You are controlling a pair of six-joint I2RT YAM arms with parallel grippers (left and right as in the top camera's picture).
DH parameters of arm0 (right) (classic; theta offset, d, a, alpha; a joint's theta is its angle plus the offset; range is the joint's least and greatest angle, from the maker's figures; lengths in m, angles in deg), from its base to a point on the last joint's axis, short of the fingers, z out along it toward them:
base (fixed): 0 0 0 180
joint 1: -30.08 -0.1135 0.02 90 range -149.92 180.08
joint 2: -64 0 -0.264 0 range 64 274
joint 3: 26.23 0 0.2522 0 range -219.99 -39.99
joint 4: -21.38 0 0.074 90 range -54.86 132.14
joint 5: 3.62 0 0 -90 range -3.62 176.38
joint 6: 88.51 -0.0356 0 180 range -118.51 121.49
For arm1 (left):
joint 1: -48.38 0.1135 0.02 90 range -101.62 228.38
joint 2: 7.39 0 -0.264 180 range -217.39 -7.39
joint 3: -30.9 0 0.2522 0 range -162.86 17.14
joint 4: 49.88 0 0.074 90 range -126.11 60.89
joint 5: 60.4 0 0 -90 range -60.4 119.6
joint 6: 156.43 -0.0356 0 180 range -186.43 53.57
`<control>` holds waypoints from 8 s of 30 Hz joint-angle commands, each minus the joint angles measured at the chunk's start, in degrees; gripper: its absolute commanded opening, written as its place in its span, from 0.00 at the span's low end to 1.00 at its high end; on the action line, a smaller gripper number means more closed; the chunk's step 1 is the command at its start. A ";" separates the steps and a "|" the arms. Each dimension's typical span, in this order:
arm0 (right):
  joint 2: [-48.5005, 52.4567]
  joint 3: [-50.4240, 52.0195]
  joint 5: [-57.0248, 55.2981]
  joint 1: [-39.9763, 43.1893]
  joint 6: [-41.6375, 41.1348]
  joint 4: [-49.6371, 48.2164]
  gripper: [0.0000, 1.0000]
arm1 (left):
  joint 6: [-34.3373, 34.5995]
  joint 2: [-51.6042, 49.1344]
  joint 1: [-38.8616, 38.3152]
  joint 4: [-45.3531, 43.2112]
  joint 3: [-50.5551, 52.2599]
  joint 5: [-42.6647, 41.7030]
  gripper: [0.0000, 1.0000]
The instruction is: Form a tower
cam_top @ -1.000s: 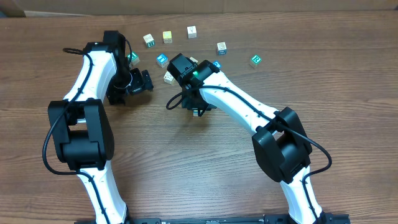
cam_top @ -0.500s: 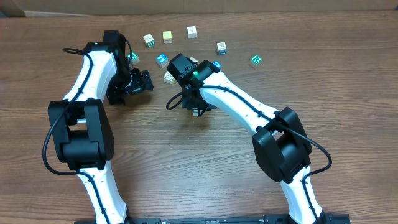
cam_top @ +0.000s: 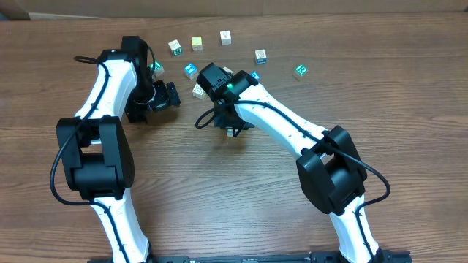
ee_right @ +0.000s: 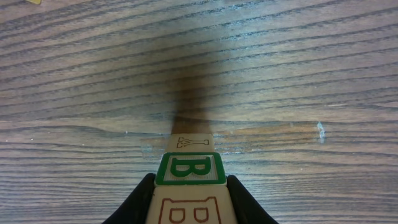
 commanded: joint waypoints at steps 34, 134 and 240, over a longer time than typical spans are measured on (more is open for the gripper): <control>-2.93 0.39 -0.39 -0.04 -0.24 -0.22 0.27 | -0.22 1.11 -0.13 -0.11 -1.16 0.52 1.00; -2.95 -0.39 1.31 -0.04 -1.73 -0.63 0.27 | -0.22 1.11 -0.20 -0.11 -1.16 0.52 1.00; -2.95 -4.66 1.31 -0.61 0.96 0.87 0.85 | -0.22 1.11 -0.11 -0.28 -1.14 0.52 1.00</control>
